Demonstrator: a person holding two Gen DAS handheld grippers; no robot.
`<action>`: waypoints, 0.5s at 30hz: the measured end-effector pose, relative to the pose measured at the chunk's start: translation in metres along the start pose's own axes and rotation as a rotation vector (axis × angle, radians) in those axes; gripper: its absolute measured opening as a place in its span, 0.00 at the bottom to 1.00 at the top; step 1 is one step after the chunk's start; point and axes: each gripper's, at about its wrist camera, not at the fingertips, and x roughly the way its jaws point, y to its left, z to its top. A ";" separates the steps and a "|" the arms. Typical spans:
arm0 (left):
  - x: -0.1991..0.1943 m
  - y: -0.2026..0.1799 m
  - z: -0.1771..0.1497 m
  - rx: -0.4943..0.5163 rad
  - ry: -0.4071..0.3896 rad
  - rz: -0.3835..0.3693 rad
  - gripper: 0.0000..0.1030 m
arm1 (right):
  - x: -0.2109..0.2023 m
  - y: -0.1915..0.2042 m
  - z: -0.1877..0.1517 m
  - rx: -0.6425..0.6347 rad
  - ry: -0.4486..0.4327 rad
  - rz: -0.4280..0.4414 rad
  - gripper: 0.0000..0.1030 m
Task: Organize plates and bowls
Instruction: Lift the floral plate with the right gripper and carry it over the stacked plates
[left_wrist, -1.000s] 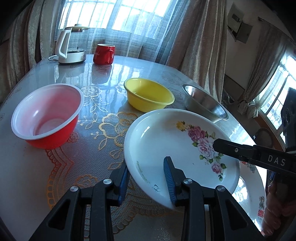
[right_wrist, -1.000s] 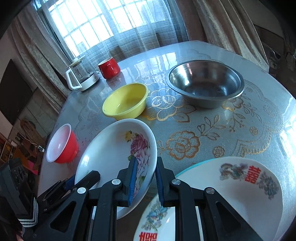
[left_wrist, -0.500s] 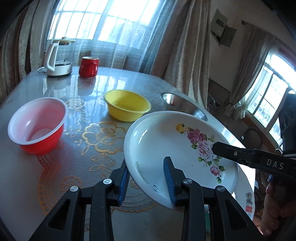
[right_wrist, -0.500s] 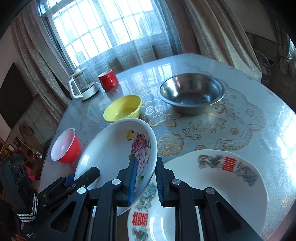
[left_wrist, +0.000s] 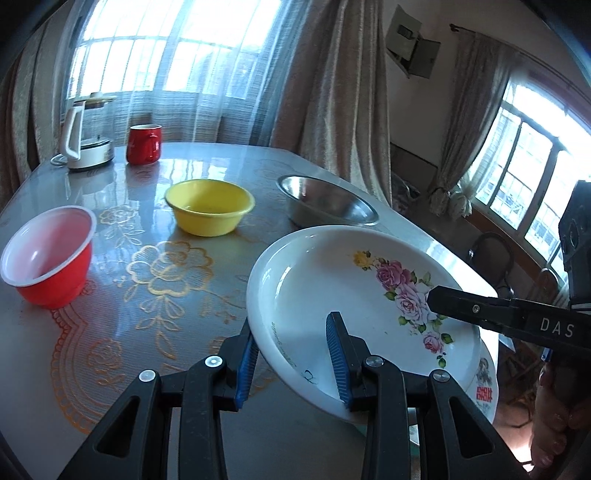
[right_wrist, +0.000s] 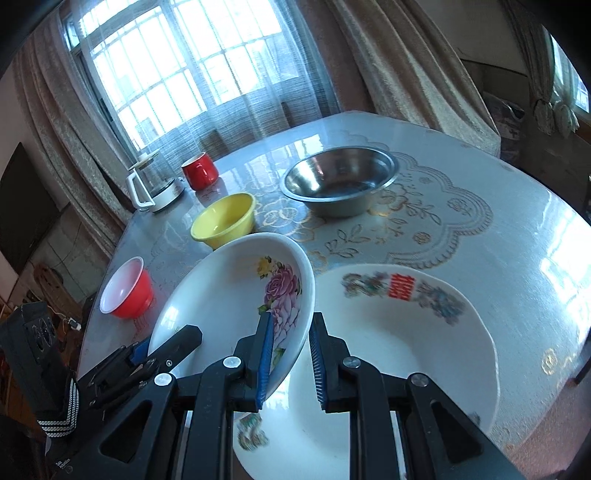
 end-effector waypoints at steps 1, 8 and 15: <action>0.000 -0.003 -0.001 0.005 0.004 -0.005 0.35 | -0.002 -0.002 -0.001 0.006 0.000 0.000 0.19; -0.001 -0.022 -0.007 0.047 0.009 -0.017 0.35 | -0.016 -0.018 -0.014 0.041 -0.007 -0.008 0.19; -0.008 -0.041 -0.013 0.098 -0.008 -0.024 0.35 | -0.031 -0.033 -0.025 0.079 -0.014 -0.005 0.19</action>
